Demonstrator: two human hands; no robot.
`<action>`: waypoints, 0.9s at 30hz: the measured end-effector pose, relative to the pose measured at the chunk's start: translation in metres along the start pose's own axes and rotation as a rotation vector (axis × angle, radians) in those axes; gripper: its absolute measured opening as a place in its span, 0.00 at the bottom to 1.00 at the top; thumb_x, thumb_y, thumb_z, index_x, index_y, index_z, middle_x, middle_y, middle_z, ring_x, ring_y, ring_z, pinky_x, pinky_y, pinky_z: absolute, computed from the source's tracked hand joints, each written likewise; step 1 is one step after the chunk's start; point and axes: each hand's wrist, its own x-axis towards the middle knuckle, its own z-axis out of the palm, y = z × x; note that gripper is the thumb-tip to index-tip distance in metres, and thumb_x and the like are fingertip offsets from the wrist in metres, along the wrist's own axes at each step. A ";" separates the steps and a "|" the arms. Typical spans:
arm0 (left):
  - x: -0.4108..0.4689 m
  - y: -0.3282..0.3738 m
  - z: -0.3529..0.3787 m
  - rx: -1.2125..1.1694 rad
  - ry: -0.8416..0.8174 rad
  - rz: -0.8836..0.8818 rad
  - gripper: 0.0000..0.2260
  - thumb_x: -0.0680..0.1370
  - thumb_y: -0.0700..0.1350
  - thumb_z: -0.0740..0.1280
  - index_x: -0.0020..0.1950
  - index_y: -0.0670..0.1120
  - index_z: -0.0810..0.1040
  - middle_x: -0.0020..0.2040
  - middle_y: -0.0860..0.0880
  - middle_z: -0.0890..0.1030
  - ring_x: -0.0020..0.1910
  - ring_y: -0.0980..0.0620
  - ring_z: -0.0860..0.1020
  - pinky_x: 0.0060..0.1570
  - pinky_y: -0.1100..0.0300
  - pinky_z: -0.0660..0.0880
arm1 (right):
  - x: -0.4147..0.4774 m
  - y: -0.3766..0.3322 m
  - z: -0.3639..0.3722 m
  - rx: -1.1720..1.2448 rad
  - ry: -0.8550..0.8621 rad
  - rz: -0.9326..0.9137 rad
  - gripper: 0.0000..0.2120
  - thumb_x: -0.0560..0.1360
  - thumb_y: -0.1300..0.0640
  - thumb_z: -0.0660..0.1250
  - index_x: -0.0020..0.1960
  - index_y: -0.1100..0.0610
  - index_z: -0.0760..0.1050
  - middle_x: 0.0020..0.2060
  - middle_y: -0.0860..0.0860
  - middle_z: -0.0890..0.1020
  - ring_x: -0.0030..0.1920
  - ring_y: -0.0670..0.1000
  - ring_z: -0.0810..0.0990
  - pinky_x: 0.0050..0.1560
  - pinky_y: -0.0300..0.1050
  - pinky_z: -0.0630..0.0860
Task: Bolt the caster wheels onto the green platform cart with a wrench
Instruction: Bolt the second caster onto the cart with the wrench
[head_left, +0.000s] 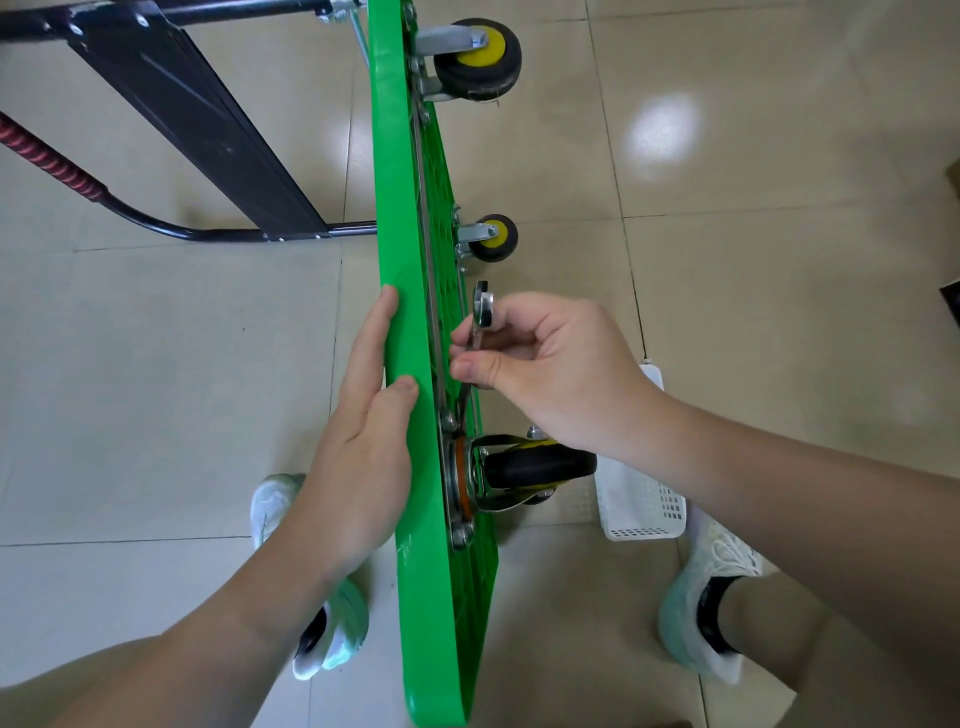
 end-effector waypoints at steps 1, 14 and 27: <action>0.000 0.000 0.000 -0.001 -0.001 0.001 0.27 0.79 0.48 0.53 0.76 0.71 0.57 0.77 0.72 0.62 0.77 0.70 0.61 0.81 0.54 0.57 | 0.002 0.000 0.001 0.006 0.001 0.008 0.11 0.68 0.68 0.77 0.44 0.54 0.82 0.37 0.46 0.86 0.41 0.46 0.85 0.50 0.42 0.82; 0.001 0.000 -0.003 -0.013 -0.016 -0.033 0.29 0.79 0.49 0.53 0.78 0.71 0.59 0.76 0.71 0.64 0.77 0.67 0.63 0.80 0.51 0.60 | 0.042 0.018 0.001 -0.029 0.063 0.179 0.04 0.73 0.59 0.75 0.45 0.55 0.81 0.38 0.53 0.87 0.42 0.53 0.87 0.43 0.50 0.84; 0.003 0.007 -0.003 0.009 -0.019 -0.072 0.29 0.78 0.49 0.53 0.73 0.77 0.59 0.71 0.78 0.63 0.73 0.77 0.58 0.72 0.66 0.60 | 0.079 0.052 -0.019 0.086 0.044 0.546 0.14 0.73 0.59 0.75 0.52 0.68 0.79 0.43 0.63 0.85 0.42 0.60 0.87 0.47 0.51 0.83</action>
